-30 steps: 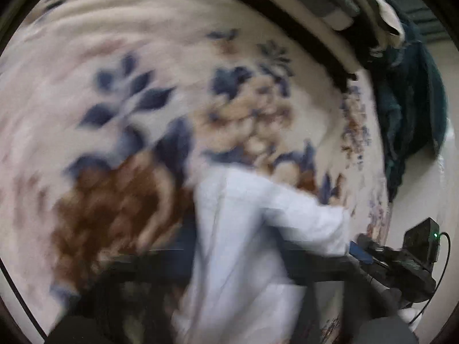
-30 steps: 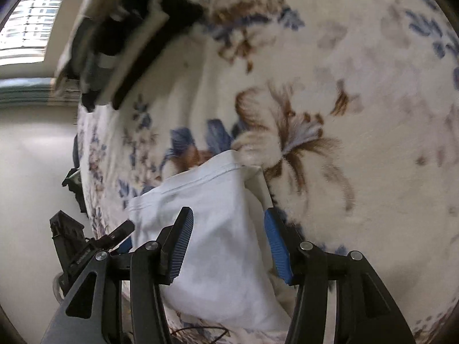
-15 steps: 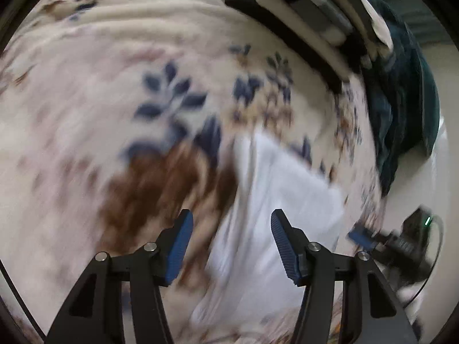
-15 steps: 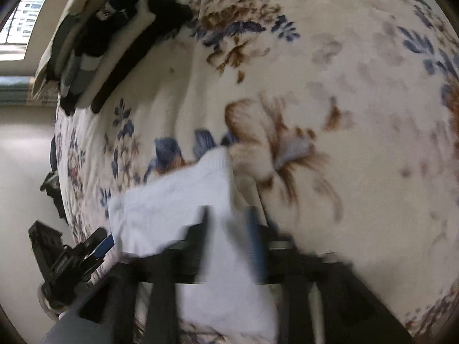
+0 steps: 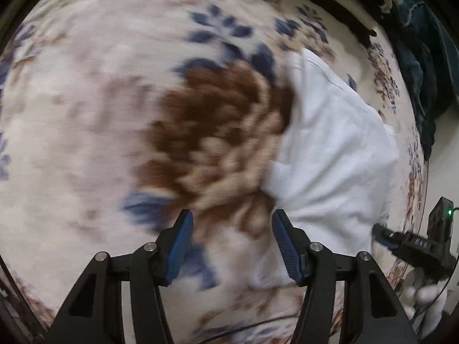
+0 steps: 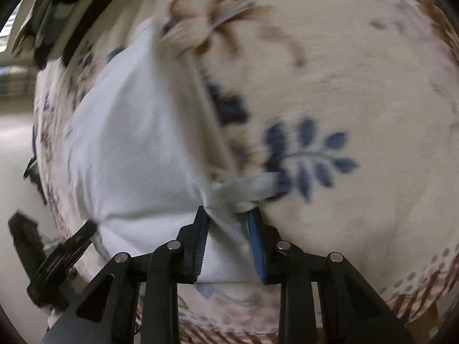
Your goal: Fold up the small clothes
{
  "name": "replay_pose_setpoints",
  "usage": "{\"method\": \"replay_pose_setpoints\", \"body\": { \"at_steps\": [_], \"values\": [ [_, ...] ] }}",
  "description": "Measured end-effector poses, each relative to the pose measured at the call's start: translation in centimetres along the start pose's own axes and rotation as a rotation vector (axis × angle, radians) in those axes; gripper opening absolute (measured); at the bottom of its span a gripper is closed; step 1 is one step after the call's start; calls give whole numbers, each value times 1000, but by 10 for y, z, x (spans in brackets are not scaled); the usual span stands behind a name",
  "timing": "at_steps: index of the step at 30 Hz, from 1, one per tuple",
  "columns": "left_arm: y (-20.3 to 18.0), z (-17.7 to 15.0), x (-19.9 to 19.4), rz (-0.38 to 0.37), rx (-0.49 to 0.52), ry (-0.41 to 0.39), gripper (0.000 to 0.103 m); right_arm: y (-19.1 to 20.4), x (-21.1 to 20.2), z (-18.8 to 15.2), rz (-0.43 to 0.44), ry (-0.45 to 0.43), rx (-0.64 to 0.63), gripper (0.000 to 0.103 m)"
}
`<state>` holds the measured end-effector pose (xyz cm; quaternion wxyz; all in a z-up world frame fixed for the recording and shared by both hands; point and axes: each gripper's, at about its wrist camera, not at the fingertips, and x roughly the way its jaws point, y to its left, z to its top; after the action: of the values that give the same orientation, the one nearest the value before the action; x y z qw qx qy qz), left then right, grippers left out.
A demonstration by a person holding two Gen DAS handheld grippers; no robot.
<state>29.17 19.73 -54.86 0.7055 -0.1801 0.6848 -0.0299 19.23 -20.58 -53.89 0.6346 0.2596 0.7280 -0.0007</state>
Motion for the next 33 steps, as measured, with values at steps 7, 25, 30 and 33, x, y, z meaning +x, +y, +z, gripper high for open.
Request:
{"method": "replay_pose_setpoints", "body": {
  "at_steps": [7,25,30,33],
  "values": [
    [-43,-46,22,-22,171,121,54,-1,-11,-14,44,80,-44,46],
    [-14,-50,5,121,152,60,17,5,-28,-17,60,65,2,2],
    [31,-77,29,-365,-410,154,53,-7,-28,-11,84,132,39,6],
    [18,-92,58,-527,-563,162,53,-12,-34,-15,93,108,107,42]
  ]
}}
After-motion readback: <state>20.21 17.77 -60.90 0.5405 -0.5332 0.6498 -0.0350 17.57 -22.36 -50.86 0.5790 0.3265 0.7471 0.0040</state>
